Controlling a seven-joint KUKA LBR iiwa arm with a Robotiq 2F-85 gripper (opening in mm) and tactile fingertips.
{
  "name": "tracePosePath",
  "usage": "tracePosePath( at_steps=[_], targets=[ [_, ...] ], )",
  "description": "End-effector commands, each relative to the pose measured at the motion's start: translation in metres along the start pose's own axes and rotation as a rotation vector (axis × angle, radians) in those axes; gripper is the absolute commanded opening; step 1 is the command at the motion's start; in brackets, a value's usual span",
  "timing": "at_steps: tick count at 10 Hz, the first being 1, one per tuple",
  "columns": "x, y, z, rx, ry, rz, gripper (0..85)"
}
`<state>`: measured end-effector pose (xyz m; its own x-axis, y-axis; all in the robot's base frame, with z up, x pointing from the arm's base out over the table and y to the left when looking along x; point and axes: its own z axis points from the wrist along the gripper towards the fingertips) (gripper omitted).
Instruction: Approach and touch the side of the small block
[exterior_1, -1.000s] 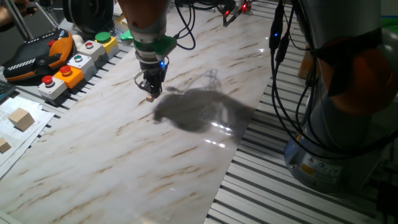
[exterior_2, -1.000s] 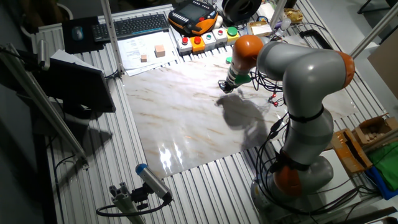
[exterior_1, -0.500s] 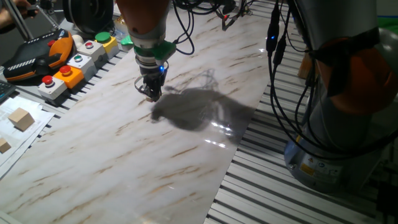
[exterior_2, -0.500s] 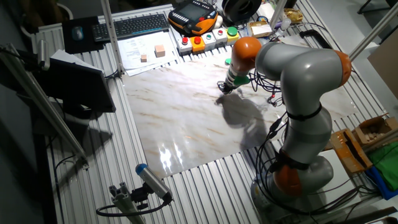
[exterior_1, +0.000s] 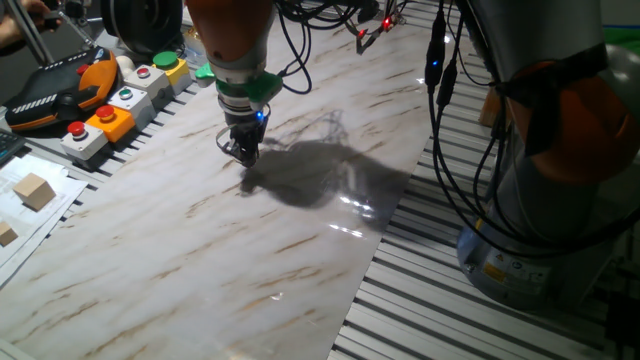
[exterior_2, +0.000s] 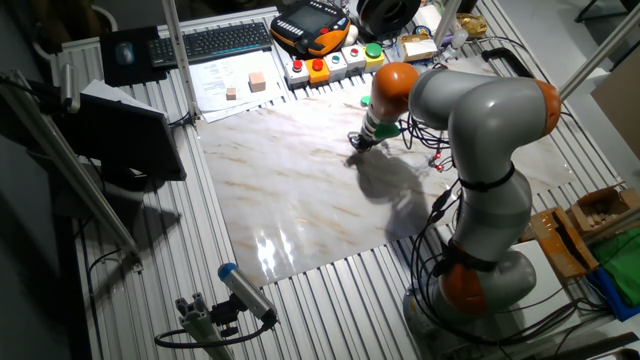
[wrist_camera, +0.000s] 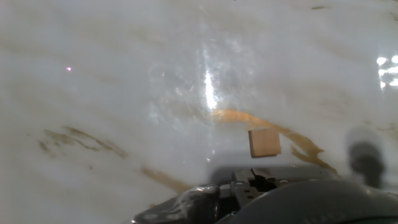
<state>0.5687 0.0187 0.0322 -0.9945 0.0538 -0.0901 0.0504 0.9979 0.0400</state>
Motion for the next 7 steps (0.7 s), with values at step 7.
tracePosePath(
  at_steps=[7],
  targets=[
    [-0.004, -0.0011, 0.0002, -0.002, -0.005, -0.022, 0.7]
  ],
)
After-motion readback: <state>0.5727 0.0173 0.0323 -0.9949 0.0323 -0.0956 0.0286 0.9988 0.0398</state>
